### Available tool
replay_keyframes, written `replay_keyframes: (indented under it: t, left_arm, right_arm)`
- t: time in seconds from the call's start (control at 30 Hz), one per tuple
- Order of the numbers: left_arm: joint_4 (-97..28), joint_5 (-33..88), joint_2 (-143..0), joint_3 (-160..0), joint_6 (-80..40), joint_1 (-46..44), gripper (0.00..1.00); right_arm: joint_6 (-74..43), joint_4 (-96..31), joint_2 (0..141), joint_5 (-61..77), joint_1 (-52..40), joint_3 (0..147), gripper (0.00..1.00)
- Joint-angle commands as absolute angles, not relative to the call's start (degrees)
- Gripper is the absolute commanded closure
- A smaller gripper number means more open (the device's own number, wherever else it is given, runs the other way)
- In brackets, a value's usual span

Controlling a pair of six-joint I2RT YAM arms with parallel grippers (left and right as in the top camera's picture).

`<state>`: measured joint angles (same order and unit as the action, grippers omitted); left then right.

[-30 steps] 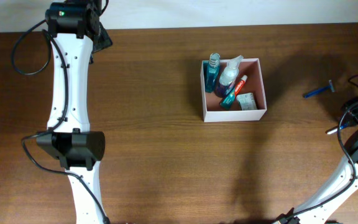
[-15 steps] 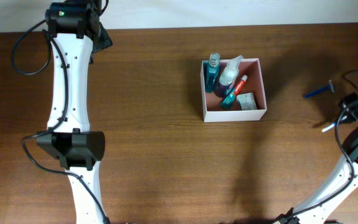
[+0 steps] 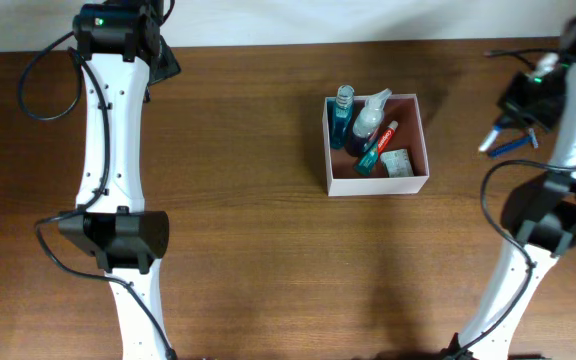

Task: Pack container
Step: 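Lift the toothbrush and lower it into the pink box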

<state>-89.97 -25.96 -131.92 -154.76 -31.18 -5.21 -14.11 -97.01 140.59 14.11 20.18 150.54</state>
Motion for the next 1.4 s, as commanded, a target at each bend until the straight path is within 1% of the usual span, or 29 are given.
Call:
replay_keyframes:
  t: [0.0, 0.17, 0.37, 0.57, 0.77, 0.83, 0.87, 0.93, 1.07, 1.17, 1.27, 1.37]
  left_arm:
    - [-90.0, -26.7, -132.5, -154.6, -31.9, -5.1, 0.01]
    - [-90.1, -26.7, -132.5, -154.6, -31.9, -5.1, 0.01]
    - [-90.1, -26.7, -132.5, -154.6, -31.9, -5.1, 0.01]
    - [-90.1, -26.7, -132.5, -154.6, -31.9, -5.1, 0.01]
    - [-90.1, -26.7, -132.5, -154.6, -31.9, -5.1, 0.01]
    - [-90.1, -26.7, -132.5, -154.6, -31.9, -5.1, 0.01]
    - [-90.0, -26.7, -132.5, -154.6, -31.9, -5.1, 0.01]
    - [-90.1, -26.7, -132.5, -154.6, -31.9, -5.1, 0.01]
    - [-90.1, -26.7, -132.5, -154.6, -31.9, -5.1, 0.01]
    - [-90.1, -26.7, -132.5, -154.6, -31.9, -5.1, 0.01]
    - [-90.1, -26.7, -132.5, -154.6, -31.9, -5.1, 0.01]
    - [-90.0, -26.7, -132.5, -154.6, -31.9, -5.1, 0.01]
  right_arm:
    - [-12.2, -97.3, 139.0, 15.2, 15.0, 151.4, 0.96]
    - [-10.8, -97.4, 139.0, 15.0, 8.1, 151.4, 0.96]
    - [-10.9, -97.4, 139.0, 7.9, 2.2, 151.3, 0.96]
    - [-10.9, -97.4, 139.0, 7.7, 0.2, 151.3, 0.96]
    - [-10.9, -97.4, 139.0, 7.7, 0.0, 150.2, 0.94]
    - [-10.9, -97.4, 139.0, 7.7, 0.0, 149.1, 0.86]
    - [-10.9, -97.4, 139.0, 7.7, 0.0, 148.8, 0.85]
    - [-10.9, -97.4, 139.0, 7.7, 0.0, 148.1, 0.80]
    - [-10.9, -97.3, 139.0, 7.7, 0.0, 147.9, 0.78]
    - [-10.9, -97.1, 139.0, 7.7, 0.5, 147.9, 0.74]
    - [-11.0, -97.1, 139.0, 7.7, 2.2, 148.1, 0.69]
    - [-11.4, -97.1, 138.9, 8.7, 5.0, 148.2, 0.68]
